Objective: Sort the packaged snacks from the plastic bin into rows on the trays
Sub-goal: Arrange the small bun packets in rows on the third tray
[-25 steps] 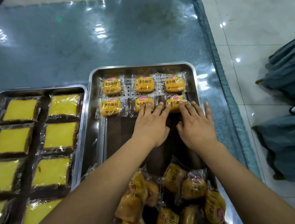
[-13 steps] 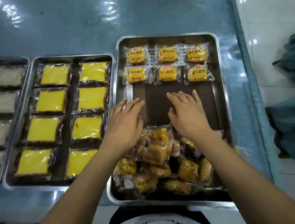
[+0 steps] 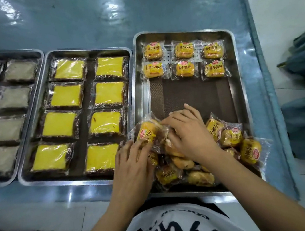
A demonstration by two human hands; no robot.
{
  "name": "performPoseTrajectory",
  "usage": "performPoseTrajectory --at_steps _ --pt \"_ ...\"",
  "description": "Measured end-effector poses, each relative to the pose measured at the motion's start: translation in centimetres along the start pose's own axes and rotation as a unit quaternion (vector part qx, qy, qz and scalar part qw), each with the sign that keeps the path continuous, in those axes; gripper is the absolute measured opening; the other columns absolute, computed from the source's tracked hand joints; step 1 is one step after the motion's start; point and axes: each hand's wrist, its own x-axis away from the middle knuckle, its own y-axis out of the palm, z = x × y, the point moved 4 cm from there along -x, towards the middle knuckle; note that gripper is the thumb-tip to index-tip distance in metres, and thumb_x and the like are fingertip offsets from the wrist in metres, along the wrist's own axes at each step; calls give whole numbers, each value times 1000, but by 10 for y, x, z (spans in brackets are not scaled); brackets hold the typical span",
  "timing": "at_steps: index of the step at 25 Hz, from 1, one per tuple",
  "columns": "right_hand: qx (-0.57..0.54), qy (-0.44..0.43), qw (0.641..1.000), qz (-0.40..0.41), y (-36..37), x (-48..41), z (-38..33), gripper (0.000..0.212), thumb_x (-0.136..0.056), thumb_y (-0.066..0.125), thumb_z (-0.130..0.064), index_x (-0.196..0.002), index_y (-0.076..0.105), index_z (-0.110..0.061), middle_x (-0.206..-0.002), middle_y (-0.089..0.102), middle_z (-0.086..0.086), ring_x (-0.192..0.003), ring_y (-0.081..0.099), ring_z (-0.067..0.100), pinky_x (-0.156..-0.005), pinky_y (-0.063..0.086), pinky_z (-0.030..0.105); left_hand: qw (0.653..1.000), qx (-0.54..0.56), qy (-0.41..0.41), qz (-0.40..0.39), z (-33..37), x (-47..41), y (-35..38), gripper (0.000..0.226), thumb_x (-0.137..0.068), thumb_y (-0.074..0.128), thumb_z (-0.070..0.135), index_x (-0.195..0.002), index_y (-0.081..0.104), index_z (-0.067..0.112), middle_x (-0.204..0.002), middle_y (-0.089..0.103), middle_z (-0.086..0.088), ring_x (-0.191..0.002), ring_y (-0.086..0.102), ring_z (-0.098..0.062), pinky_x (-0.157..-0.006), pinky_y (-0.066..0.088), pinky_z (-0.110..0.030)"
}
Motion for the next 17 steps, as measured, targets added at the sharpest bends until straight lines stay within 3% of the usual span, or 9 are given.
performPoseTrajectory --at_steps 4,8,12,17 --pt "29 -55 998 -31 9 4 -10 34 -92 49 -33 -119 70 -31 -117 65 -15 -119 52 12 -121 22 47 998 -28 7 -51 -5 -1 14 61 -89 59 31 -147 44 21 -152 43 -3 -143 32 -35 -113 33 -54" --pt "101 -14 991 -91 22 -2 -8 44 -93 40 -39 -130 63 -32 -136 60 -9 -130 50 19 -120 19 57 996 -59 16 -62 -10 -12 16 65 -95 46 36 -155 29 21 -159 35 1 -151 19 -29 -121 22 -49" --pt "127 19 986 -110 26 -10 -3 40 -96 49 -36 -134 60 -31 -131 61 -7 -128 49 22 -121 16 58 994 -101 22 -36 -11 -34 10 58 -96 36 39 -150 41 17 -154 43 -1 -149 24 -33 -120 20 -51" --pt "136 36 982 -130 29 -17 4 44 -96 44 -38 -137 56 -29 -122 61 -4 -125 51 24 -121 16 57 990 -138 8 -27 -16 -65 1 57 -98 29 40 -145 48 16 -151 43 -9 -142 30 -37 -118 22 -54"
